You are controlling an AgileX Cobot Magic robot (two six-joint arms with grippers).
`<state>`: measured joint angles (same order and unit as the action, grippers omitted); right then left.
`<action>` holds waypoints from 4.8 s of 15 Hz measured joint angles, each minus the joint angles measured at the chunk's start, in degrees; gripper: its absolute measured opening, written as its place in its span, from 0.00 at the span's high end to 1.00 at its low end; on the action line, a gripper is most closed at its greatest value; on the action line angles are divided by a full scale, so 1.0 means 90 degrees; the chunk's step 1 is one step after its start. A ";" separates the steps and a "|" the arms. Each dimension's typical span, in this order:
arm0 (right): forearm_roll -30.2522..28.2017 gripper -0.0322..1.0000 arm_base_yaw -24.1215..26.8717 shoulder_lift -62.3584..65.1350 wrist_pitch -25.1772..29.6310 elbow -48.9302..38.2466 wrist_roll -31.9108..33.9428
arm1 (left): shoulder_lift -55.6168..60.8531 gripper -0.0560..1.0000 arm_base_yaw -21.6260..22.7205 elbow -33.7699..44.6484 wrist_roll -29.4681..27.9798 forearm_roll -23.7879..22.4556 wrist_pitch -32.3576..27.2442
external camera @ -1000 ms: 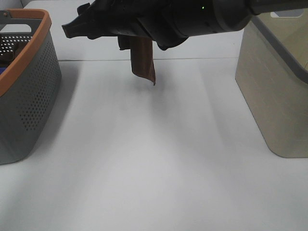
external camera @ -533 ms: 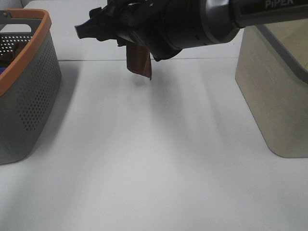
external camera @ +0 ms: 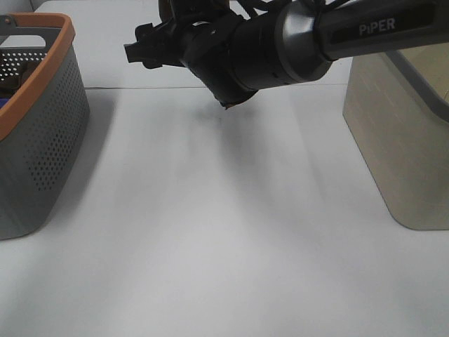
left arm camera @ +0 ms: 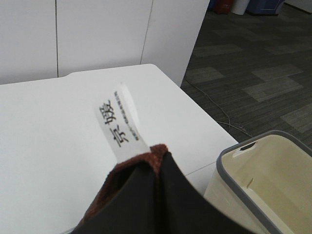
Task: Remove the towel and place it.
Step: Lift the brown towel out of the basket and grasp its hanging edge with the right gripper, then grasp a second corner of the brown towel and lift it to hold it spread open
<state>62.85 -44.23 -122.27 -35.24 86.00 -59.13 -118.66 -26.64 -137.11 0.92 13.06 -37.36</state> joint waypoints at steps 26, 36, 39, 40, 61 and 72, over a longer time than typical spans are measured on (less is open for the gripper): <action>0.0745 0.57 0.0522 -0.0121 0.0414 0.0000 -0.1916 | -0.0242 0.95 -0.0038 0.0000 0.0019 -0.0618 0.0210; 0.1152 0.97 0.0522 -0.0121 0.0407 0.0000 -0.2591 | -0.0248 0.95 -0.0038 0.0000 0.0019 -0.0796 0.0350; 0.1401 0.97 0.0522 0.0076 0.0567 0.0000 -0.2846 | -0.0248 0.95 -0.0038 0.0000 0.0019 -0.1108 0.0350; 0.1789 0.97 0.0522 0.0242 0.0802 0.0000 -0.3151 | -0.0248 0.95 -0.0038 0.0000 0.0019 -0.1280 0.0357; 0.4125 0.97 0.0694 0.1693 0.0427 -0.0331 -0.5596 | -0.0248 0.95 0.1184 0.0000 -0.0140 -0.1872 -0.2445; 0.3839 0.97 0.0910 0.1693 0.4902 -0.0866 -0.4488 | -0.0248 0.95 0.1184 0.0000 0.0210 -0.1598 -0.2655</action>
<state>97.40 -36.04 -107.03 8.88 78.21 -99.52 -120.89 -15.99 -137.11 2.81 -1.32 -61.25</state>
